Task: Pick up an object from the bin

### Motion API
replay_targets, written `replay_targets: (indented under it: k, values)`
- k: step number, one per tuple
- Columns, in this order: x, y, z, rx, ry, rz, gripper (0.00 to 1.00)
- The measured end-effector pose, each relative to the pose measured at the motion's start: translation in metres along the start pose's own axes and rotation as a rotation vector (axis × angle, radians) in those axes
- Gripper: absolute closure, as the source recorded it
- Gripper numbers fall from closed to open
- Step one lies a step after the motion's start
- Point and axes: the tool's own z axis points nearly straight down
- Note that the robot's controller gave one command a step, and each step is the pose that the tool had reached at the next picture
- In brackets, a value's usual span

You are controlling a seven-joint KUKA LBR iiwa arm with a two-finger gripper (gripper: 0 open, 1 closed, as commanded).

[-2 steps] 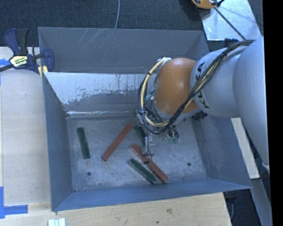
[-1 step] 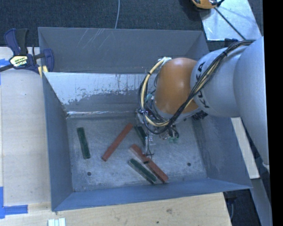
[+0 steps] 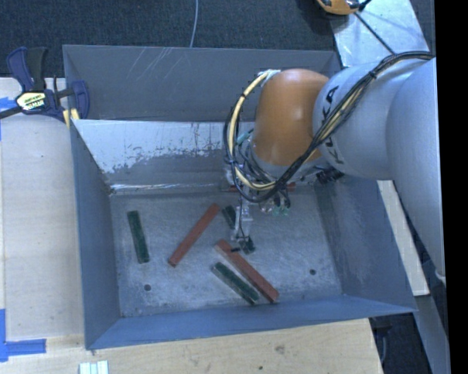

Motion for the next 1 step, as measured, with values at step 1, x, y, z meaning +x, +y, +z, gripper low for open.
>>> replay_targets:
  k: [1]
  values:
    - [-0.0119,-0.0104,-0.0100,-0.001,-0.004,0.078,0.00]
